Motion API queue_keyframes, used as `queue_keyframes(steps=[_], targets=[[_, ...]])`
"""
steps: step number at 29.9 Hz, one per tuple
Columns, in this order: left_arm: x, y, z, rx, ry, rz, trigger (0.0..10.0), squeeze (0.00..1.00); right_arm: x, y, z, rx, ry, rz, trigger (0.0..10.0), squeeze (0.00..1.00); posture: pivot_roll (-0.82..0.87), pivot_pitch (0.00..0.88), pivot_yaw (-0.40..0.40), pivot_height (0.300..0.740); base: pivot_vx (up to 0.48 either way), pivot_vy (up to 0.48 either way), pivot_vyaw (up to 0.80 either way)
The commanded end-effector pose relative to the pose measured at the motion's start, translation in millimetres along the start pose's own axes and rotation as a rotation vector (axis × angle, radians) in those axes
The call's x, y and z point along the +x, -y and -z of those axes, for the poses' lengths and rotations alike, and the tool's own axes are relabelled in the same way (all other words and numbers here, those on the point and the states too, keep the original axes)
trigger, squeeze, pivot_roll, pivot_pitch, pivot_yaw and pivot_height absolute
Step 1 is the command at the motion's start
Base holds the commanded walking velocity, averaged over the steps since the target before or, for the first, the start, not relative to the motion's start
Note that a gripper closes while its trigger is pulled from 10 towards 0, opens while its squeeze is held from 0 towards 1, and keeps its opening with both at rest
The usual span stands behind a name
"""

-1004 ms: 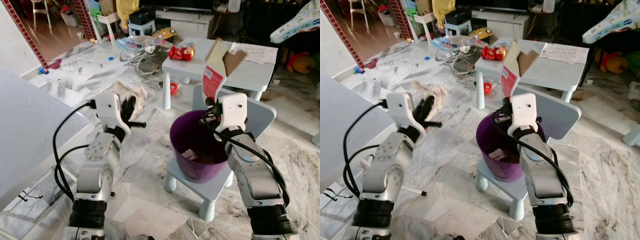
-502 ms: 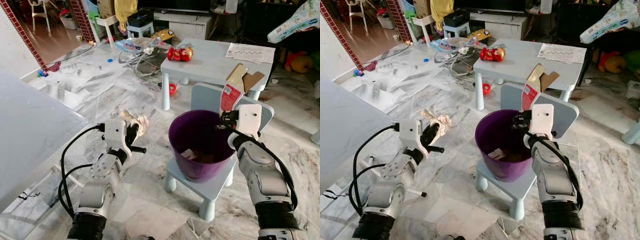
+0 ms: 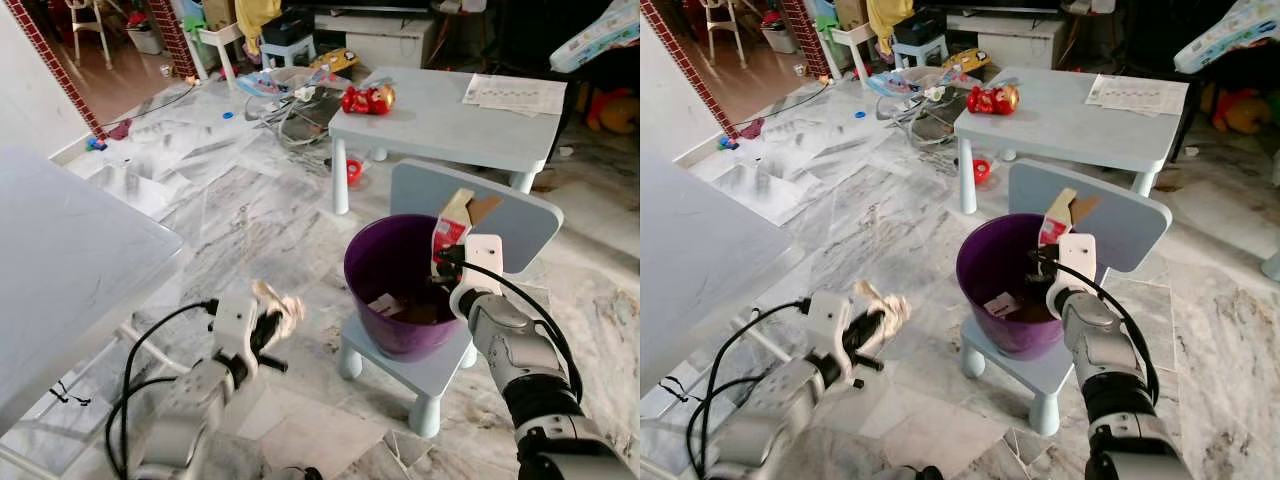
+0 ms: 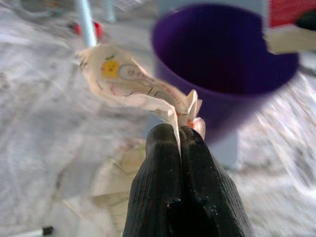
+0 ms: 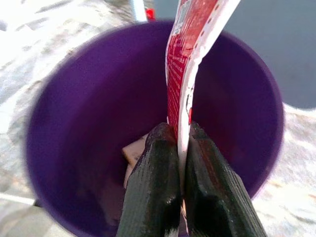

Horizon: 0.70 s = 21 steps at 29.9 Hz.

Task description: Picking trash to rubbish bin

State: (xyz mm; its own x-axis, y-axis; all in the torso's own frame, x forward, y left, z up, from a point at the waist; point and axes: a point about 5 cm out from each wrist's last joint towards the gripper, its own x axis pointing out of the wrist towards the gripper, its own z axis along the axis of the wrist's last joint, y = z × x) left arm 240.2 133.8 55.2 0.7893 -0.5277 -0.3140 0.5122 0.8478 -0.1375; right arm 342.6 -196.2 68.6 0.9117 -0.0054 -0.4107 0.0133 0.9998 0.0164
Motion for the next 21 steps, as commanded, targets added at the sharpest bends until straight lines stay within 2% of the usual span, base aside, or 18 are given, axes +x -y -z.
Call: queue_keyframes(steps=[1,3,4,5,6,13,21], targets=[[-3.0,4.4,-2.8,0.010,-0.006,0.047,10.0,0.00,2.5,-2.0,0.4,0.000,-0.005,0.002,10.0,0.00,0.07,0.146,0.166,0.740,0.000,0.000,0.00],[-6.4,7.6,-2.5,0.027,-0.012,0.068,10.0,0.00,4.0,0.2,1.9,0.011,-0.008,0.012,10.0,0.00,0.08,0.155,0.174,0.740,0.000,0.000,0.00],[-9.0,9.5,-2.8,0.040,-0.016,0.077,10.0,0.00,4.5,0.6,3.0,0.028,-0.010,0.011,10.0,0.08,0.09,0.162,0.178,0.740,0.000,0.000,0.00],[-10.4,11.3,-3.5,0.051,-0.018,0.088,10.0,0.00,5.0,0.9,4.2,0.043,-0.015,0.008,10.0,0.08,0.09,0.162,0.178,0.740,0.000,0.000,0.00],[-14.1,14.7,-6.1,0.055,-0.023,0.104,10.0,0.00,6.2,1.2,5.1,0.073,-0.013,0.006,10.0,1.00,0.10,0.171,0.182,0.740,0.000,0.000,0.00],[-22.8,14.0,-10.1,0.057,-0.037,0.101,10.0,0.00,8.9,-3.2,1.7,0.101,-0.004,-0.036,10.0,1.00,0.12,0.189,0.182,0.740,0.000,0.000,0.00],[-22.6,16.9,-9.8,0.049,-0.044,0.097,10.0,0.00,10.6,-7.4,-2.2,0.100,0.012,-0.071,10.0,1.00,0.11,0.192,0.177,0.740,0.000,0.000,0.00]])
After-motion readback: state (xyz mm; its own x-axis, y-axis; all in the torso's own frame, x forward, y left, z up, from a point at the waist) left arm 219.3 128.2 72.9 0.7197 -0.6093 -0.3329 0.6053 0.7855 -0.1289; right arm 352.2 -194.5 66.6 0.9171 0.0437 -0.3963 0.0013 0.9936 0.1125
